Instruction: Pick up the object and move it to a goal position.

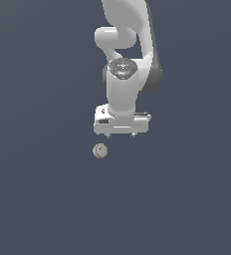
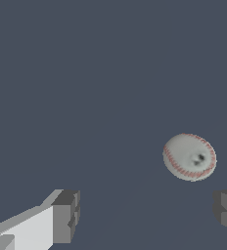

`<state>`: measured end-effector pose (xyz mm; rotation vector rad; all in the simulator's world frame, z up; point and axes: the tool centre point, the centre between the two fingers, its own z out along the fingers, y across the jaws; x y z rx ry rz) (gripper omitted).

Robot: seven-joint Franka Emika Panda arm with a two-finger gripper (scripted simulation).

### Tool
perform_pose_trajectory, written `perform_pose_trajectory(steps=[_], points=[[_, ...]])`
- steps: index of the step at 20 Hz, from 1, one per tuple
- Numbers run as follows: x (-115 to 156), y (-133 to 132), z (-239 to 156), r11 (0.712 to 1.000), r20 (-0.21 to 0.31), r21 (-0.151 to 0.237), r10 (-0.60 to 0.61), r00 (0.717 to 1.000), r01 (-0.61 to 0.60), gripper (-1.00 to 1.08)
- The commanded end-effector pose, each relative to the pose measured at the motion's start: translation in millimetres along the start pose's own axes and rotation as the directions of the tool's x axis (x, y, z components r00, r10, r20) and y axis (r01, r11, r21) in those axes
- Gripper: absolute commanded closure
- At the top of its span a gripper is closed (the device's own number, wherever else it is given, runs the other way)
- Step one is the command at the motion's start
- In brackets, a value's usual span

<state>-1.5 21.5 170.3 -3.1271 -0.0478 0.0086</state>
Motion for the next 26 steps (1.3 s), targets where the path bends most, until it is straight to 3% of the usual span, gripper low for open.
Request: perform_pose_trajectory(steps=[1,18,26], points=[[0,0,0,1.0,0.0,0.0,0.0,1.0,0.0,-0.92],[4,7,-15,0.997,-0.021,0.017,0.077,0.997,-0.077,-0.92],[5,16,-5,0.981,-0.016,0.02,0.191,0.981,-0.191,-0.92]])
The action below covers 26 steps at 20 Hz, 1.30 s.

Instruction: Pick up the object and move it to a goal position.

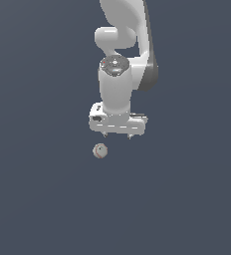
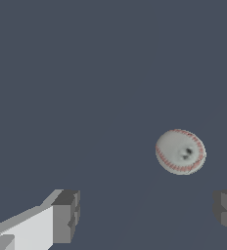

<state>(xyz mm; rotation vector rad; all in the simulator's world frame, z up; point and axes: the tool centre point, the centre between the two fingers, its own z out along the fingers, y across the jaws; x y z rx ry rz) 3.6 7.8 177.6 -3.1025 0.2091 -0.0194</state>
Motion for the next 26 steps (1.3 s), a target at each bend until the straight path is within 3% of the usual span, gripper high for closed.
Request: perform_pose_trajectory(steps=[1,7,13,18,26], points=[[1,4,4,0.999,0.001,0.0,0.049,0.999,-0.049,-0.92],[2,17,18,0.977,0.004,-0.002,0.213,0.977,-0.213,-0.92],[4,33,33,0.918,0.005,-0.007,0.397,0.918,-0.397,-0.92],[4,46,46,0.842,0.002,-0.013,0.54,0.842,-0.54,-0.92],[4,68,64,0.688,-0.008,-0.022,0.725,0.688,-0.725,-0.92]])
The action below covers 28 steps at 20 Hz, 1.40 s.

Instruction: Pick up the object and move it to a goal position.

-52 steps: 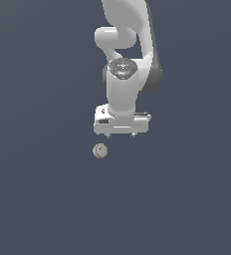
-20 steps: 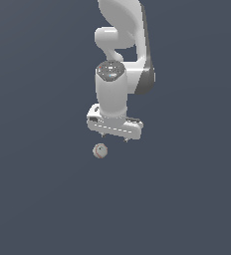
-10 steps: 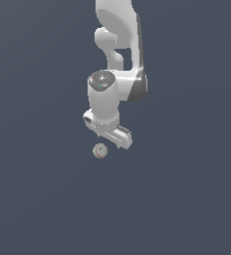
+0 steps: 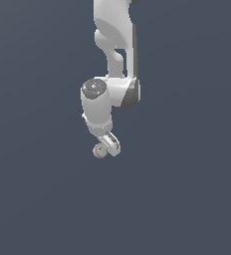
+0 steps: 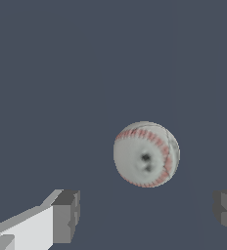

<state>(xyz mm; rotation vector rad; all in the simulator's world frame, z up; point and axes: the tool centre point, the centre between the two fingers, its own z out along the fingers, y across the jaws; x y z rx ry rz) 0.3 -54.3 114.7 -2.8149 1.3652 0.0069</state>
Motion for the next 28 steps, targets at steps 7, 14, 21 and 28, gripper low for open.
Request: perform_pose_trajectory(steps=[7,14,21,28], points=[[11,11,13,0.984,-0.008,-0.006,0.175,0.984,-0.175,-0.92],[14,15,17,0.974,-0.012,-0.007,0.226,0.974,-0.226,-0.92],[14,15,26,0.975,-0.011,-0.008,0.223,0.975,-0.223,-0.92],[14,16,59,0.974,-0.012,-0.008,0.227,0.974,-0.227,-0.92]])
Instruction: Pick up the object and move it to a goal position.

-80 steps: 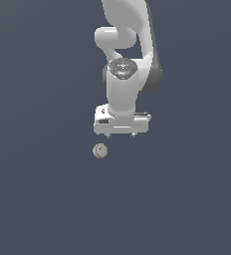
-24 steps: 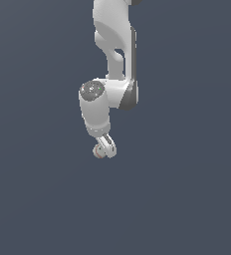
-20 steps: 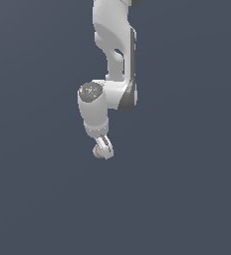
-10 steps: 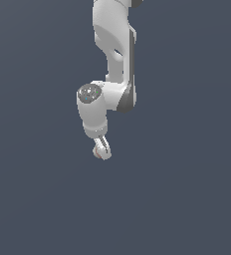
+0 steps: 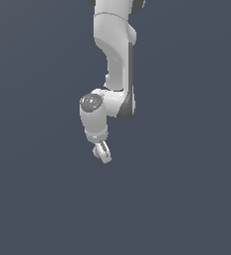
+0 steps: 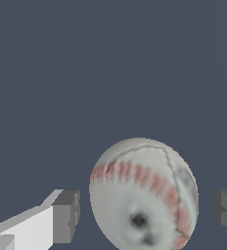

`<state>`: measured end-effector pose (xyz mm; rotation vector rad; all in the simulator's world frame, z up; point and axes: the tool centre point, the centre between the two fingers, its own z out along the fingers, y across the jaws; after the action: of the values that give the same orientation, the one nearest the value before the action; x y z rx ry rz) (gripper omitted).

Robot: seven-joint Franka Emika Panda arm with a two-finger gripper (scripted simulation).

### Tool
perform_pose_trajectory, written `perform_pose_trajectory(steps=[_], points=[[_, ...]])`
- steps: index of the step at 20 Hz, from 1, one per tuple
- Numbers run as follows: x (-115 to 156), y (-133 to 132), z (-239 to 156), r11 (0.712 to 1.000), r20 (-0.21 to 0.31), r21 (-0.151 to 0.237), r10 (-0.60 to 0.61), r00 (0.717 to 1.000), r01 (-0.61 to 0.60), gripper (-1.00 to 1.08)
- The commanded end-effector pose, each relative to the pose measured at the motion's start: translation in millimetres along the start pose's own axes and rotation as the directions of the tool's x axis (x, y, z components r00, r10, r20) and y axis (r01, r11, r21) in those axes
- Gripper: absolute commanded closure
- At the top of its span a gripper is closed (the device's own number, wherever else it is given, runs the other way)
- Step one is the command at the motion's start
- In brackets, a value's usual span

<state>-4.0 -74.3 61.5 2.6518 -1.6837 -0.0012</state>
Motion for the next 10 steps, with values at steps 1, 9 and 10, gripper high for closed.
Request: perform_pose_trajectory(steps=[1,9,10], points=[[0.0,-0.2,9.5,1.0,0.0,0.001,0.001,1.0,-0.001,-0.92],[0.4,-1.1,13.9,1.0,0.0,0.001,0.001,1.0,-0.001,1.08],[0.4,-1.1,13.9,1.0,0.0,0.001,0.001,1.0,-0.001,1.08]])
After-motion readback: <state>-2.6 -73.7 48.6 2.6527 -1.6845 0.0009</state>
